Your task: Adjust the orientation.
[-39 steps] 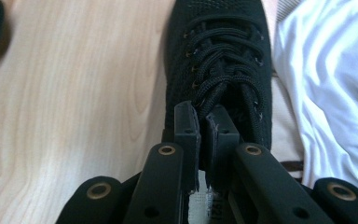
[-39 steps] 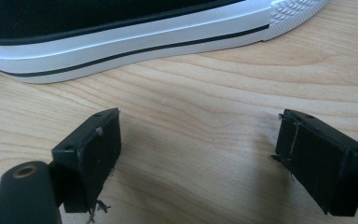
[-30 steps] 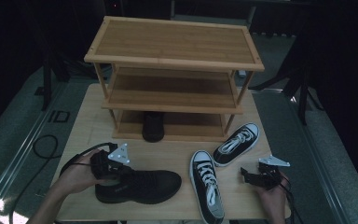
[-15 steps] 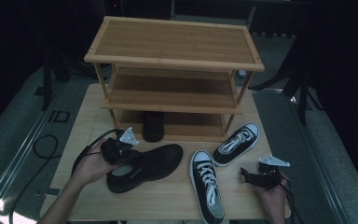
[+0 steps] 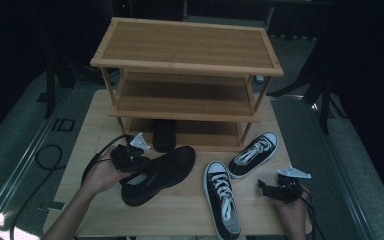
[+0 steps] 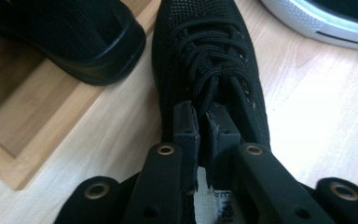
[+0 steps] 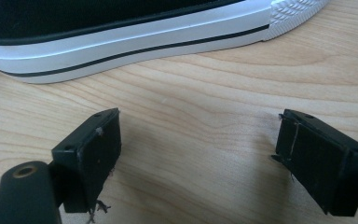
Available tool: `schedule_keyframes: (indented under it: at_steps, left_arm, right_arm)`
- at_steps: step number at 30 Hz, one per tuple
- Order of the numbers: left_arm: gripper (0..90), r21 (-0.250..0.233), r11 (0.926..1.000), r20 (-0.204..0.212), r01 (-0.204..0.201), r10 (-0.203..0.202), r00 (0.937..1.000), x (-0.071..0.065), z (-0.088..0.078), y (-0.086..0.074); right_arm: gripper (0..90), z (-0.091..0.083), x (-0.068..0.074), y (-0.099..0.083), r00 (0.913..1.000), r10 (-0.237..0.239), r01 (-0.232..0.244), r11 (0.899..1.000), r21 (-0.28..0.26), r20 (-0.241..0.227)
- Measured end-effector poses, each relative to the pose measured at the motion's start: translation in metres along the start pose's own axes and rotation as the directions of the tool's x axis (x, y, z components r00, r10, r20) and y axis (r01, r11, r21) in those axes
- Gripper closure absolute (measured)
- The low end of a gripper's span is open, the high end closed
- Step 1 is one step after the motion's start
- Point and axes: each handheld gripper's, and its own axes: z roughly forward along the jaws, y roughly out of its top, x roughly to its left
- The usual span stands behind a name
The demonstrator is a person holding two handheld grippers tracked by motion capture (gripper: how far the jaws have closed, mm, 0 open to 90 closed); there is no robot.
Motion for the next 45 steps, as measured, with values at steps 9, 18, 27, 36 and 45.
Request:
schedule_keyframes:
  at_steps: [9,18,27,36,45]
  left_arm:
    - [79.0,-0.115,0.993,-0.014,0.029,-0.031,0.9994,0.012,-0.037,-0.013]
    - [90.0,-0.057,0.9971,-0.057,0.05,-0.053,0.9969,0.022,-0.023,-0.037]
    - [90.0,-0.087,0.9877,-0.003,0.13,-0.131,0.9914,0.023,0.003,-0.067]
    - [90.0,-0.097,0.9774,0.047,0.188,-0.184,0.9818,0.014,0.016,-0.094]
    - [90.0,-0.122,0.9783,0.108,0.168,-0.155,0.9821,-0.008,0.024,-0.093]
  right_arm:
    - [13.9,0.0,0.0,0.0,1.0,0.003,-0.003,1.0,-0.001,0.0]
    - [13.9,0.0,0.0,0.0,1.0,0.0,0.0,1.0,0.0,0.0]
    - [13.9,0.0,0.0,0.0,1.0,0.0,0.0,1.0,0.0,0.0]
    - [13.9,0.0,0.0,0.0,1.0,0.0,0.0,1.0,0.0,0.0]
    - [13.9,0.0,0.0,0.0,1.0,0.0,0.0,1.0,0.0,0.0]
